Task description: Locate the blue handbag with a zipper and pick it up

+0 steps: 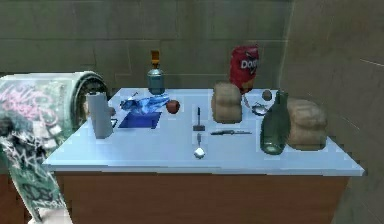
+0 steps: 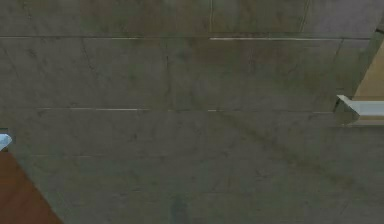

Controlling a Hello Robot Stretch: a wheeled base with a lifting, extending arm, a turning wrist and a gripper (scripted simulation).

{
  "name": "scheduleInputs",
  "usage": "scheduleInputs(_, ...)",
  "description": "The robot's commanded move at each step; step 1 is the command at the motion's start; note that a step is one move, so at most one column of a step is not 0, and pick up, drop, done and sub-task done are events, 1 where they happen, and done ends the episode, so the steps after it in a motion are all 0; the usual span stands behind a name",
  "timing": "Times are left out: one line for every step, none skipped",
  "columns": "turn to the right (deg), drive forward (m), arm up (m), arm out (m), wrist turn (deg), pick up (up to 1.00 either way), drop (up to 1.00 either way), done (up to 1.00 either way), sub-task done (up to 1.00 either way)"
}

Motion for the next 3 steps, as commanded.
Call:
scheduleInputs(-45.0,0.0,0.0,0.0,0.0,0.0,0.0,0.0,0.0)
scheduleInputs(-45.0,0.0,0.0,0.0,0.0,0.0,0.0,0.0,0.0)
scheduleInputs(-12.0,0.0,0.0,0.0,0.0,0.0,0.0,0.0,0.0)
